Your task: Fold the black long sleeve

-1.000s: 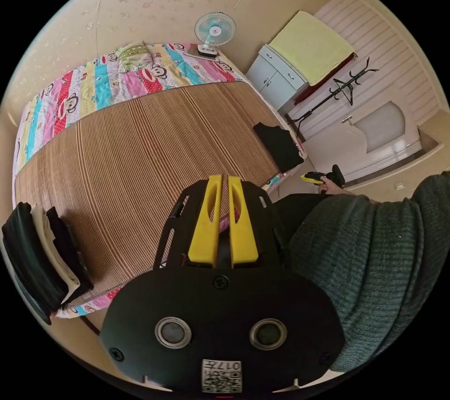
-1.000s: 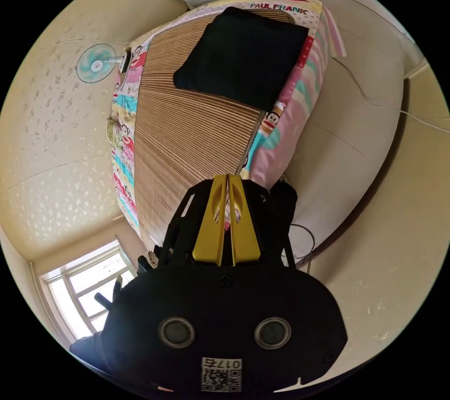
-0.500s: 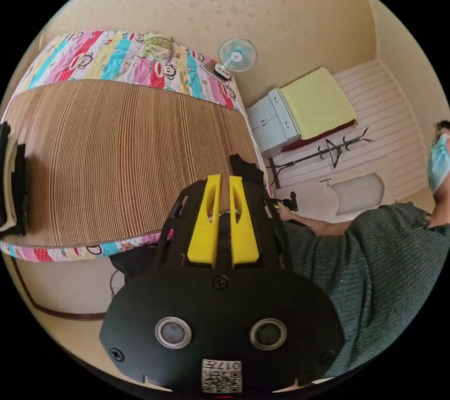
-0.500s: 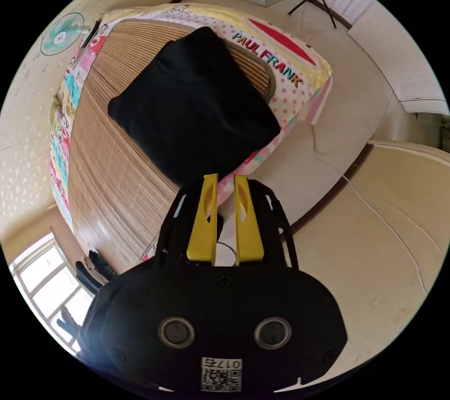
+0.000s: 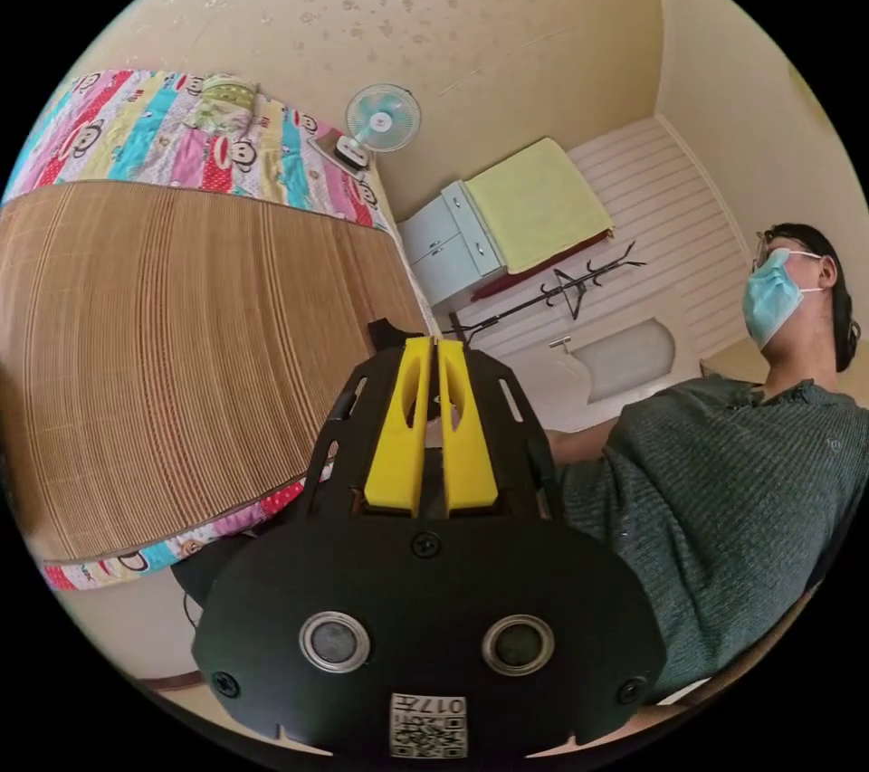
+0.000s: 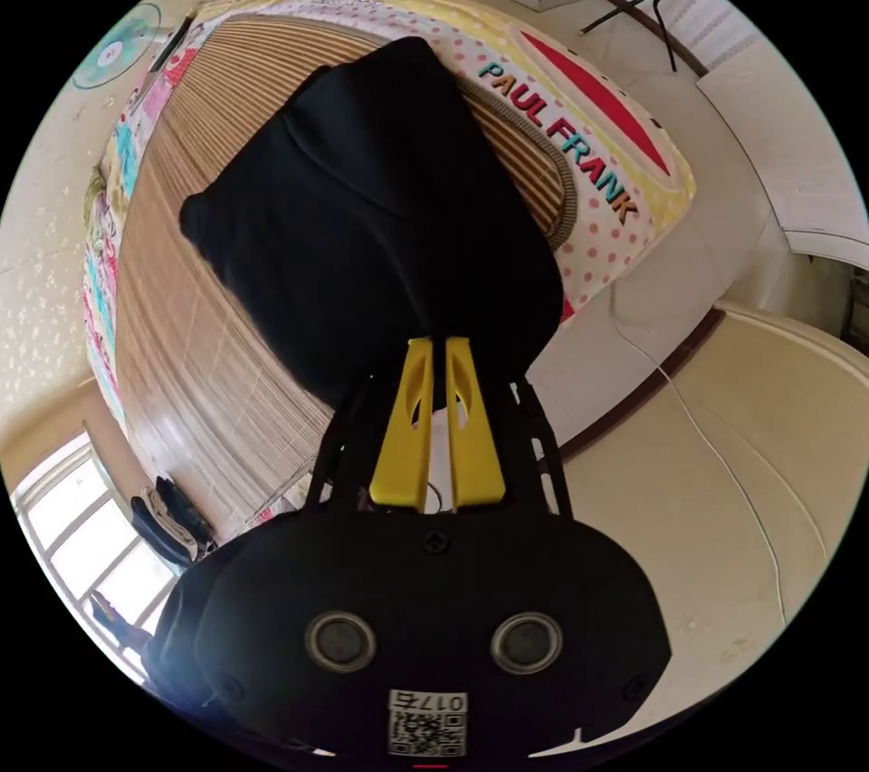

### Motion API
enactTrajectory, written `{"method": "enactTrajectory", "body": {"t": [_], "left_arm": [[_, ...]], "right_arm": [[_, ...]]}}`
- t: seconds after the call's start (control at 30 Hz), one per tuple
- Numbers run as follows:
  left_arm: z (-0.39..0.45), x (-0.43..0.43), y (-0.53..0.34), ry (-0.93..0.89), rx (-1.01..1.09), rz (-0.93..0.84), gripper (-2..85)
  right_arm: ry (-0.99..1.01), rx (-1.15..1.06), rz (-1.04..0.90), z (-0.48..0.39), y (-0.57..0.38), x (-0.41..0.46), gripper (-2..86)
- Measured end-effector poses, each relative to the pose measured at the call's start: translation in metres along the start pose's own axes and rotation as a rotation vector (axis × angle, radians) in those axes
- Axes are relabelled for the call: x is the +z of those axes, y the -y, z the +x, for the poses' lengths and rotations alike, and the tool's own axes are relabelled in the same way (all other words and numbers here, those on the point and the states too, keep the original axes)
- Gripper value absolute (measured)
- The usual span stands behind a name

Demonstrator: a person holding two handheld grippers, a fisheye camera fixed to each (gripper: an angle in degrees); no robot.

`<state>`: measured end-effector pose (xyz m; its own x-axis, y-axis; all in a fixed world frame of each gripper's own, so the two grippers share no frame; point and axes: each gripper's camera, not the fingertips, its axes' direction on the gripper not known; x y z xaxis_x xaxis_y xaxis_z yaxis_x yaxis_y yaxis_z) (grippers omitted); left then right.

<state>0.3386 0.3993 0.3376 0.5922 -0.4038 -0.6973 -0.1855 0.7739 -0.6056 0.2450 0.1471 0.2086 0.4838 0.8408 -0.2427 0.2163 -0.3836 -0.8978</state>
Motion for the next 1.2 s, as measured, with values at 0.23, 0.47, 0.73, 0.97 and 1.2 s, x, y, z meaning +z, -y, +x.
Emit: {"method": "enactTrajectory", "body": {"t": [0.23, 0.47, 0.73, 0.97, 1.2], "left_arm": [[-0.062, 0.006, 0.032, -0.090, -0.074, -0.024, -0.2], [-0.101, 0.050, 0.119, -0.256, -0.068, -0.192, 20.3], [-0.145, 0.075, 0.186, -0.448, -0.110, -0.223, 16.3], [-0.191, 0.000, 0.199, -0.570, -0.125, -0.100, 7.6], [-0.221, -0.136, 0.177, -0.025, -0.270, 0.042, 13.1]], "right_arm": [[0.910, -0.229, 0.002, -0.073, -0.118, -0.018, 2.8], [1.109, -0.641, -0.020, -0.184, -0.199, -0.041, 2.6], [0.877, -1.346, -0.112, -0.323, -0.375, -0.033, 2.0], [0.776, -1.515, 0.012, -0.342, -0.481, 0.021, 1.9], [0.834, -1.550, -0.061, -0.361, -0.527, 0.114, 1.9]]}}
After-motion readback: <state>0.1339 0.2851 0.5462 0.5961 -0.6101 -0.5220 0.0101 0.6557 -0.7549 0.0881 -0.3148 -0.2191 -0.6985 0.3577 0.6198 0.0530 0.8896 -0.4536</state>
